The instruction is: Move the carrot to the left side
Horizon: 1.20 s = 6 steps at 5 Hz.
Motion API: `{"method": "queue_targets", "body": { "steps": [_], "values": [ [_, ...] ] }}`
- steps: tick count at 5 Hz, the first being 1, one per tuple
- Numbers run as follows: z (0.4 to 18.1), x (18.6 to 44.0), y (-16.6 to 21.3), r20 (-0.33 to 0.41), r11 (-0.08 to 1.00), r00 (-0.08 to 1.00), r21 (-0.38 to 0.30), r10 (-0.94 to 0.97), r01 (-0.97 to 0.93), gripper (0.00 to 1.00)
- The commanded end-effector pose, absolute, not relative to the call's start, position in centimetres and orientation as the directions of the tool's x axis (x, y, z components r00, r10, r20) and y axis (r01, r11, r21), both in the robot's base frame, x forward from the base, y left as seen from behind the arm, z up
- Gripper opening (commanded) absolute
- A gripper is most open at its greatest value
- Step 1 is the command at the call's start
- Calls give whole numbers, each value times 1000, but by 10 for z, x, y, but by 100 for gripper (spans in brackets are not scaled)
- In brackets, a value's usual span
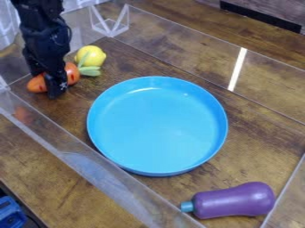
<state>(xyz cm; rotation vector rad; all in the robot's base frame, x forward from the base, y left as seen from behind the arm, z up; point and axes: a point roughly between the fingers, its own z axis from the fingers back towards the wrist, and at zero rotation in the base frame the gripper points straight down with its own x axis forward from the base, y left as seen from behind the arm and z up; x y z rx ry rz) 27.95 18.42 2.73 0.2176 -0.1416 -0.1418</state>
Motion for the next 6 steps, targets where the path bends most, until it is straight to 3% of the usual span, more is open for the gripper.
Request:
{"method": "queue_targets", "body": {
  "steps": [1,6],
  "values": [
    [43,289,188,172,967,973,228,-152,111,100],
    [87,292,198,282,987,958,162,-55,10,100]
  ]
}}
